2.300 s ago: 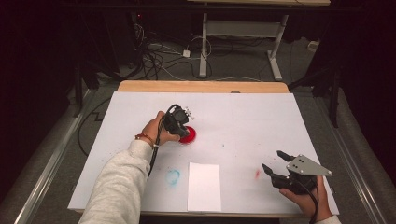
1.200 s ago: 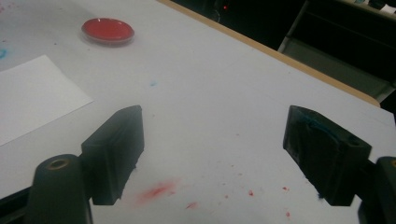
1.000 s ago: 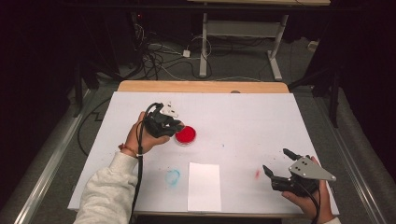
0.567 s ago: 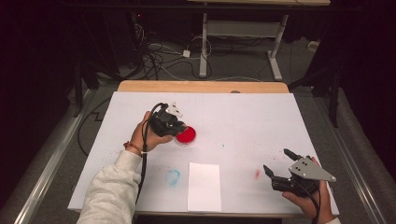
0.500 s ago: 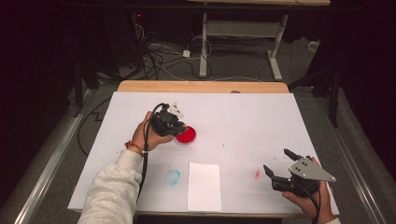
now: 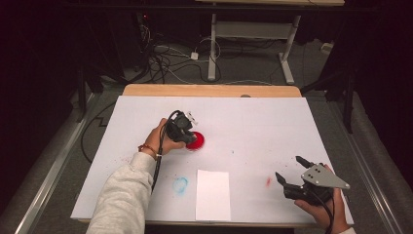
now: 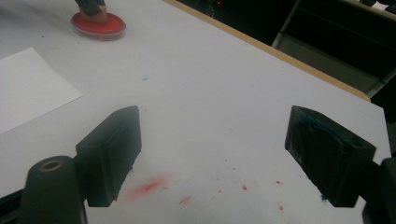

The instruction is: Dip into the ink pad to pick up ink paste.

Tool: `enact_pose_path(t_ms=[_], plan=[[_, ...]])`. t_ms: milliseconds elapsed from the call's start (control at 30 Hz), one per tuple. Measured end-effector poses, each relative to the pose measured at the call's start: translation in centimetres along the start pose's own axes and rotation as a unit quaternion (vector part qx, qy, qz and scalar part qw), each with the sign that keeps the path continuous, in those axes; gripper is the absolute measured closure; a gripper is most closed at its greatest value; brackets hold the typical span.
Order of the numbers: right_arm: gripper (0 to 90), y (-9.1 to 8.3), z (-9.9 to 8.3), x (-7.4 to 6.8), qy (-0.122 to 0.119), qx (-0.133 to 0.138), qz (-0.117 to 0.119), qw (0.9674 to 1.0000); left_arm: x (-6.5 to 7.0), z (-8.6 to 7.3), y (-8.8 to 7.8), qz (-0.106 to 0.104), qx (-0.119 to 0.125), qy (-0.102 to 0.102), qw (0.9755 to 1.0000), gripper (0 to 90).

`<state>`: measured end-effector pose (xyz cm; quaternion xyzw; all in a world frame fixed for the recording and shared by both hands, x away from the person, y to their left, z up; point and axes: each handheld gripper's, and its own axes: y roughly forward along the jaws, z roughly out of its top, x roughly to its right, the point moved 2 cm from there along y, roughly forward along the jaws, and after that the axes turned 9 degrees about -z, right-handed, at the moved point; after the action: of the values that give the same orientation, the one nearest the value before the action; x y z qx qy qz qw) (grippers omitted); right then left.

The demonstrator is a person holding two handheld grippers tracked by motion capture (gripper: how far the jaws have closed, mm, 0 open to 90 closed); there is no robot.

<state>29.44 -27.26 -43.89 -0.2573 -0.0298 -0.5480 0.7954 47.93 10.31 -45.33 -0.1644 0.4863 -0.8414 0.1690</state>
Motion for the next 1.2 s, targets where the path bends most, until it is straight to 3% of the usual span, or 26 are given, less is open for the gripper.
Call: enact_pose_path(t_ms=[467,600,767,1200], plan=[[18.3,-0.03,0.03,0.10,0.006,-0.001,-0.003,1.0000,-0.37,-0.13,0.50,-0.012,0.014,-0.032,0.9993,73.3],[18.4,0.02,0.04,0.03,0.004,-0.004,-0.005,1.0000,0.08,0.14,0.82,0.007,-0.006,-0.023,0.9997,73.2],[18.7,0.05,0.02,0.15,0.005,-0.004,-0.008,0.9999,-0.24,-0.17,0.80,-0.005,0.010,-0.036,0.9993,73.3],[19.1,0.10,-0.02,0.07,0.006,-0.008,-0.004,0.9999,-0.24,-0.23,0.84,-0.005,0.013,-0.036,0.9992,73.4]])
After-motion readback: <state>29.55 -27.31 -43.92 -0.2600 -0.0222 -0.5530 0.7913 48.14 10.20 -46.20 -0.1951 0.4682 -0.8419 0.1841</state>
